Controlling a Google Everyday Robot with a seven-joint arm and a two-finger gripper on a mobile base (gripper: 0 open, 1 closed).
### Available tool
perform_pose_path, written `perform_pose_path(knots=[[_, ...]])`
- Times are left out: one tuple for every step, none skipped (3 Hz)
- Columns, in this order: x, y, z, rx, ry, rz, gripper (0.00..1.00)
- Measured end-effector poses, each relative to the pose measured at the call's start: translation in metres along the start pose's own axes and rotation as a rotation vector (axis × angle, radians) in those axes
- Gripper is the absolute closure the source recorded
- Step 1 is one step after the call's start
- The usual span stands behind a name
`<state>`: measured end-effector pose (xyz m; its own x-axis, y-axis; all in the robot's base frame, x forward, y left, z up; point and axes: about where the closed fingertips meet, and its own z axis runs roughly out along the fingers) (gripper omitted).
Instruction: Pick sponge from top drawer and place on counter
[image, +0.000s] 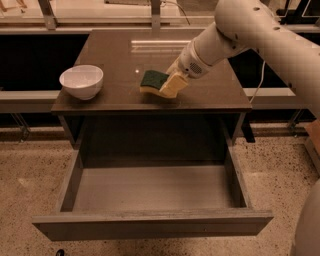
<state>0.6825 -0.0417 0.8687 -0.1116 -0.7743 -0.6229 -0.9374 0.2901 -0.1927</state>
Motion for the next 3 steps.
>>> perform_pose_path(knots=[[-0.0003, 0.001, 0.0024, -0.004, 0.0, -0.001, 0.11], [-0.0007, 0.0018, 0.0043, -0.008, 0.0, -0.002, 0.0], [-0.0063, -0.0002, 0.0034, -0.015, -0.02, -0.013, 0.0]])
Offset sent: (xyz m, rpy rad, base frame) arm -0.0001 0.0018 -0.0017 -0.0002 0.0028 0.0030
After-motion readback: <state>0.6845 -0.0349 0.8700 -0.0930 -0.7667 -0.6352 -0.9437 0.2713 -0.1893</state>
